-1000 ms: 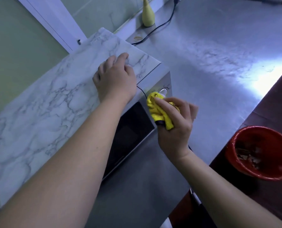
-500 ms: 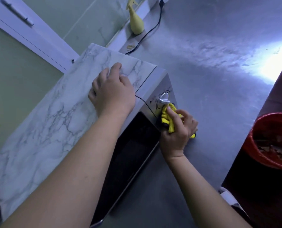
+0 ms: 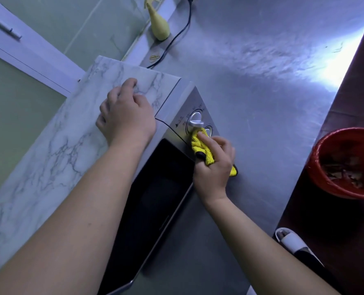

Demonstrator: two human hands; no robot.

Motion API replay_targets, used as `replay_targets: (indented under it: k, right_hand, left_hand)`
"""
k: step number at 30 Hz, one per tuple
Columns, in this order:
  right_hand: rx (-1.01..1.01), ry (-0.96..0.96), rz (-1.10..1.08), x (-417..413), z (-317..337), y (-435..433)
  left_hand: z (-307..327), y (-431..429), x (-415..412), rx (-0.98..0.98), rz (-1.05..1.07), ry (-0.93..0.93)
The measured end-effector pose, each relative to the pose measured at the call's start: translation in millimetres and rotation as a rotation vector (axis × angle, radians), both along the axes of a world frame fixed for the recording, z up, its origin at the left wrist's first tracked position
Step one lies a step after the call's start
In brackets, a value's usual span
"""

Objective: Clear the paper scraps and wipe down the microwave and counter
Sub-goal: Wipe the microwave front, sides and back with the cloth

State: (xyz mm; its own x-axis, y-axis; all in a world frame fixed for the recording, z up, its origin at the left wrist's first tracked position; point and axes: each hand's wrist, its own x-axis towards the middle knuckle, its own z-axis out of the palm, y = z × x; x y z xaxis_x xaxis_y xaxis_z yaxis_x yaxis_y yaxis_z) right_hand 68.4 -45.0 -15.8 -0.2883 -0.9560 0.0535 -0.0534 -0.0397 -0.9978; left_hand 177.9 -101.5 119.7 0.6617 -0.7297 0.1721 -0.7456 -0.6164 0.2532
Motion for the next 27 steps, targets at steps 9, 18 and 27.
replay_targets:
  k: [9, 18, 27]
  right_hand:
    - [0.263, 0.049, 0.119, -13.8, -56.8, -2.6]
    - [0.033, 0.018, 0.194, -12.0, -46.6, 1.5]
    - [0.315, 0.143, 0.473, -67.6, -59.9, -15.4]
  left_hand:
    - [2.3, 1.7, -4.4, -0.003, -0.001, -0.004]
    - [2.5, 1.8, -5.0, -0.015, 0.003, -0.008]
    - [1.8, 2.5, -4.1, -0.025, -0.005, -0.006]
